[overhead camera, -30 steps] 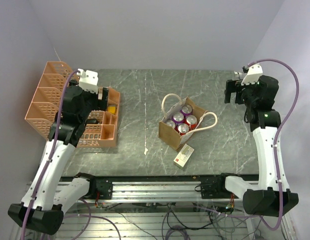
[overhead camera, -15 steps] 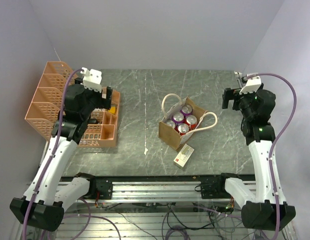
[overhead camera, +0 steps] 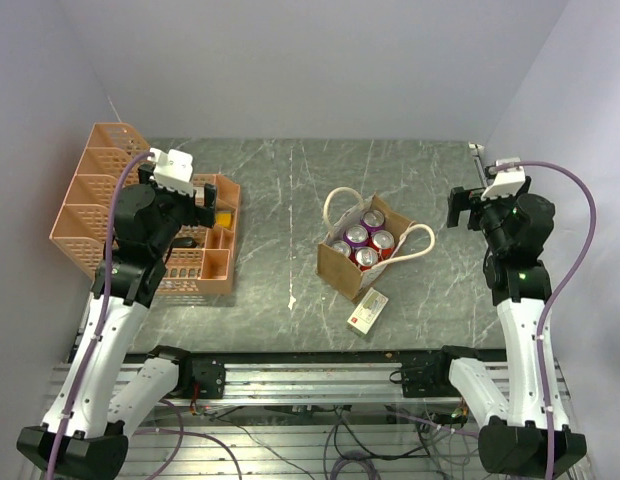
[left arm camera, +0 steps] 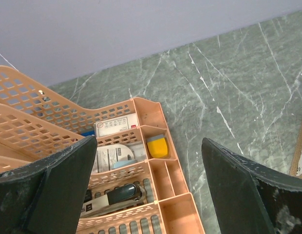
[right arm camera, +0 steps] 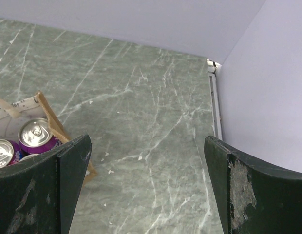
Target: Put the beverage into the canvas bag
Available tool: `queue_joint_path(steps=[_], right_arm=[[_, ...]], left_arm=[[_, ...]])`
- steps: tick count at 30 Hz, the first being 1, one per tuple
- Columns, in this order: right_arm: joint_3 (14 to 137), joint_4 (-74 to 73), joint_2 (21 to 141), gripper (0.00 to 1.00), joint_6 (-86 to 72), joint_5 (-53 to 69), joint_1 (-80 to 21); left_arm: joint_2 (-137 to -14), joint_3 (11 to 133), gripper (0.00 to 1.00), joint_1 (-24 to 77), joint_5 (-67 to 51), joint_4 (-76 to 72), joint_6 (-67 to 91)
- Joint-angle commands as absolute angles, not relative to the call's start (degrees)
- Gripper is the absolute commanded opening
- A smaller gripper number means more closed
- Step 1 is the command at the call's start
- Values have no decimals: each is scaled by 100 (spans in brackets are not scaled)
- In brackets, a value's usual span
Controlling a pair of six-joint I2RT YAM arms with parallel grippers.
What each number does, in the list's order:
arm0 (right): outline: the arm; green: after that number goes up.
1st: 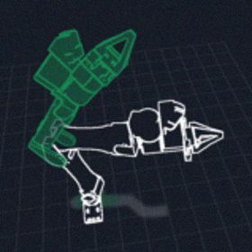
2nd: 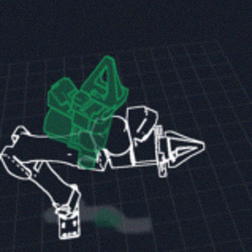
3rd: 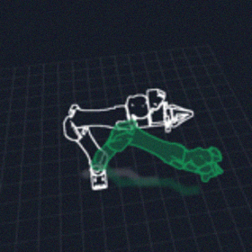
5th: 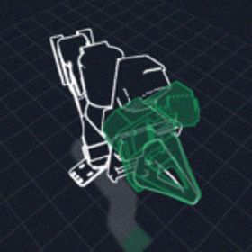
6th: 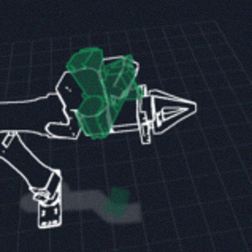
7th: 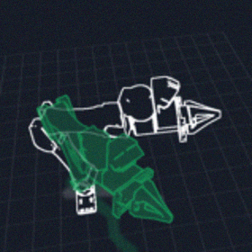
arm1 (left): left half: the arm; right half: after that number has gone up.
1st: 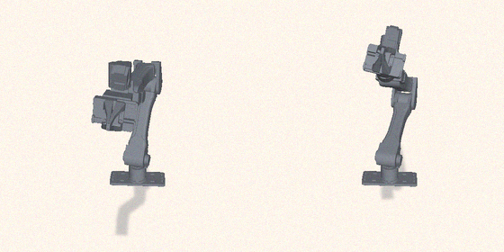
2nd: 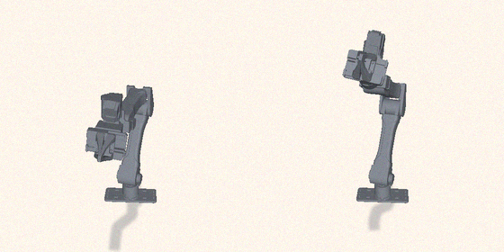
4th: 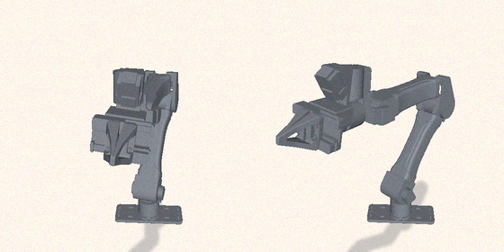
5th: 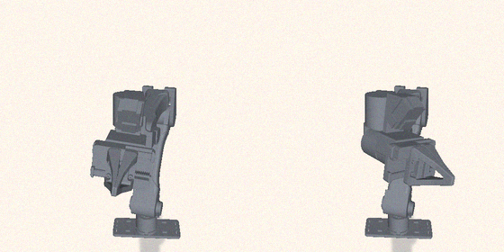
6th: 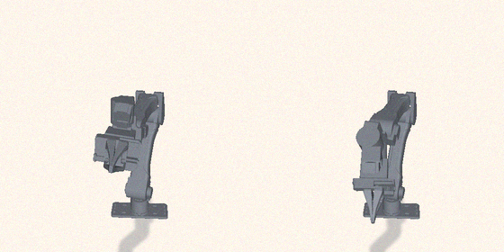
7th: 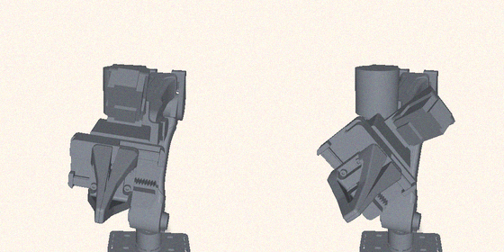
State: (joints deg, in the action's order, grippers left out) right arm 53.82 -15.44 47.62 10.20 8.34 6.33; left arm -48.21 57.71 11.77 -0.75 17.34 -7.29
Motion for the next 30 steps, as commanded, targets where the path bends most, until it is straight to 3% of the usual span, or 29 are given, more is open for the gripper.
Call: queue_joint_path(steps=[1, 30], right_arm=[[5247, -1652, 4515, 100, 1252, 870, 703], [5139, -1685, 4263, 100, 1256, 506, 729]], left_arm=[[-4770, 5693, 99, 1084, -281, 1624, -688], [-4577, 5839, 99, 958, -281, 1837, -683]])
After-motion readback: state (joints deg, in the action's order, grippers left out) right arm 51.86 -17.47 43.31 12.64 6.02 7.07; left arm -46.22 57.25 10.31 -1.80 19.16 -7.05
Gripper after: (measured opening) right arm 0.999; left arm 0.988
